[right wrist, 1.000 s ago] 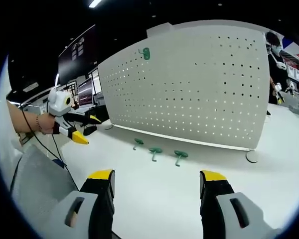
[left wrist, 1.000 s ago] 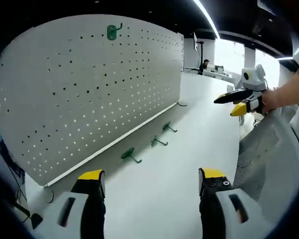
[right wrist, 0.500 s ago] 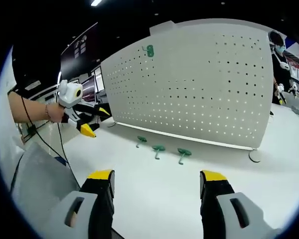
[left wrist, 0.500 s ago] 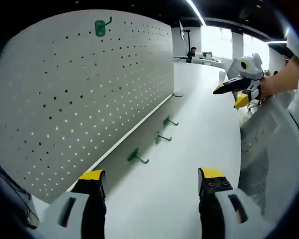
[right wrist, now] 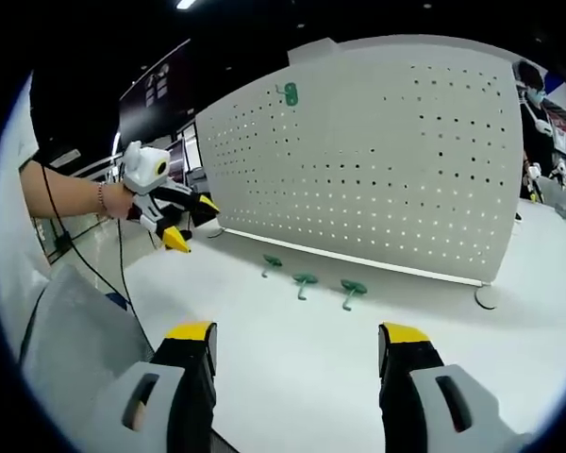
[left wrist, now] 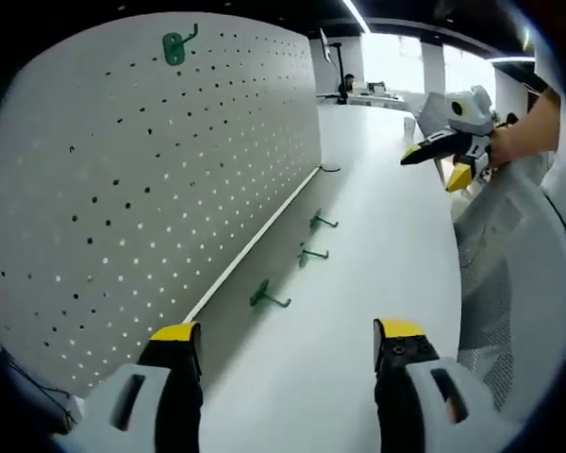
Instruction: Insert the hook assembly into the mounting plate slot until the hook locks in place.
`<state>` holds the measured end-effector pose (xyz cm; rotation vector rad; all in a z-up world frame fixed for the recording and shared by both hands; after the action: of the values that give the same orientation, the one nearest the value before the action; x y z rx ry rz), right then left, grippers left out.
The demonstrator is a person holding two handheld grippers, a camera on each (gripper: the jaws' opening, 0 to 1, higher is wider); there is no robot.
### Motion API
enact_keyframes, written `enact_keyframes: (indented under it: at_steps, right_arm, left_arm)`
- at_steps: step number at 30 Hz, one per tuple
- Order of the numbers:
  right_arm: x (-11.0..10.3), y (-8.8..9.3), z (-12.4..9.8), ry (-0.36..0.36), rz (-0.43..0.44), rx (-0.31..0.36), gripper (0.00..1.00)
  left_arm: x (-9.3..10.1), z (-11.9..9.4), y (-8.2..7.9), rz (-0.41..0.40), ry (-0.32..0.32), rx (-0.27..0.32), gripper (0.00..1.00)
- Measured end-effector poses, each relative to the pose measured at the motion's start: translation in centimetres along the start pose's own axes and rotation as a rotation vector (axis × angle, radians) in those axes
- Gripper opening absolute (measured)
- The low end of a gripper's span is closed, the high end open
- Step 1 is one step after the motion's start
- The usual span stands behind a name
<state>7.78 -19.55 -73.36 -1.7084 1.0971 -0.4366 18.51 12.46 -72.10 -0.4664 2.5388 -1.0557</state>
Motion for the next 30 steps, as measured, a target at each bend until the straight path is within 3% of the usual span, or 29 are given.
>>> enact_keyframes:
  at_steps: [16,30]
  right_arm:
    - [-0.3,0.1,0.1,-0.015,-0.016,-0.008,0.69]
    - [-0.5,0.2,0.1,-0.023,-0.017,-0.017,0.69]
  left_arm:
    - [-1.9,1.8,-0.7,0.097,0.051,-0.036,0.77]
    - [-2.0,3.6,-1.0,0.140,0.106,-0.058,0.79]
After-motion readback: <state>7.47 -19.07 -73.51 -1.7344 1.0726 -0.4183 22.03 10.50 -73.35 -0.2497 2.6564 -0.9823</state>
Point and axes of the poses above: the point that each gripper's makers call its tool centre point, and the gripper's own axes: z roughly forward along the fingers, x roughly to its right, y roughly out of its underside, the point moved 7 cm from there along -z, roughly backward along the fingers, and after that the axes turned 5 degrees about z, right-handed, at the moved point
